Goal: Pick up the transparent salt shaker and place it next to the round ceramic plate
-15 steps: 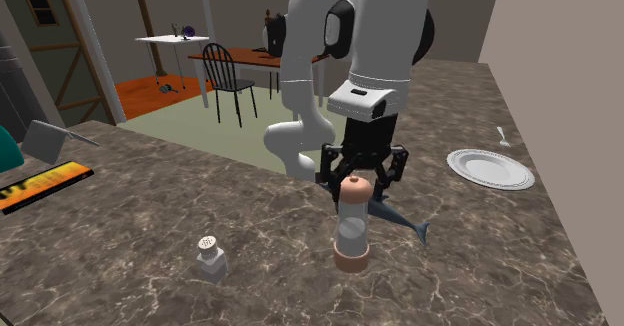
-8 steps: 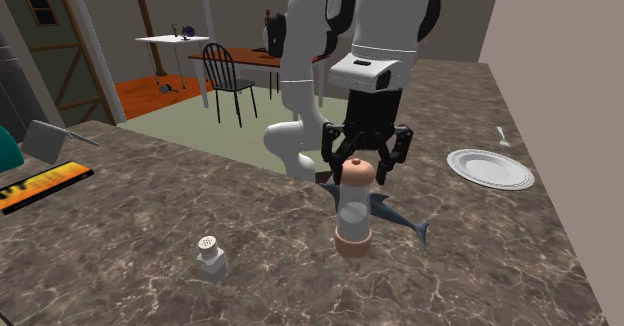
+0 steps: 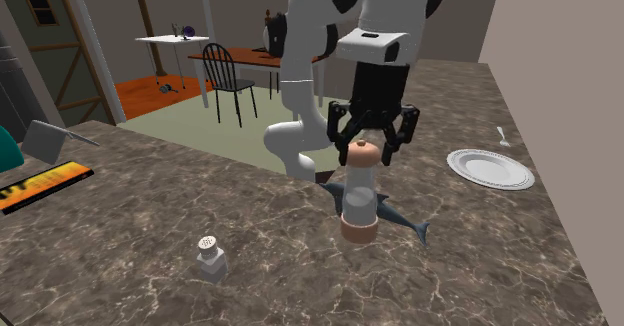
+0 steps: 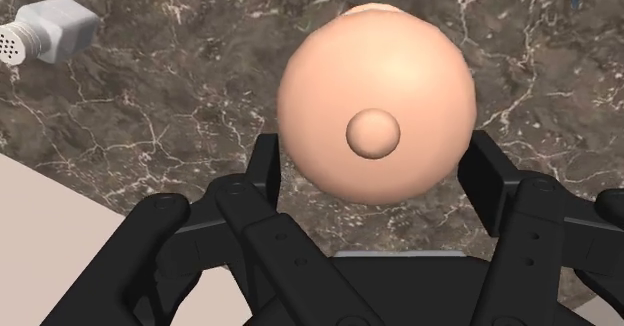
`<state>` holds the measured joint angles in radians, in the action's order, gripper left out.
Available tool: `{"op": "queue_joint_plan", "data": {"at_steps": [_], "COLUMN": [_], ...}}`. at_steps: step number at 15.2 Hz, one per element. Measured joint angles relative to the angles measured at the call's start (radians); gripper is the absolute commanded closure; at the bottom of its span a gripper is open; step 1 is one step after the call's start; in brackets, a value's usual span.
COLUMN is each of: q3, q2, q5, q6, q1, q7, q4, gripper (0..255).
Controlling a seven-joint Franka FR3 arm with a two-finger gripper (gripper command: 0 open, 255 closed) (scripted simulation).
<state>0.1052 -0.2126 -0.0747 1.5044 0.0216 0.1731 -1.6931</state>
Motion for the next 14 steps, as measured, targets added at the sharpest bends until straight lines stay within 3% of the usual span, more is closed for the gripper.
{"op": "queue_joint_plan", "data": {"at_steps": [6, 14], "q3": [0.07, 0.187], "q2": [-0.116, -0.212], "q5": [0.032, 0.094], "q6": [-0.015, -0.057], "q1": [-0.047, -0.113], "q7": [0.111, 0.284], "q4": [-0.107, -0.167], "gripper": [255, 255]}}
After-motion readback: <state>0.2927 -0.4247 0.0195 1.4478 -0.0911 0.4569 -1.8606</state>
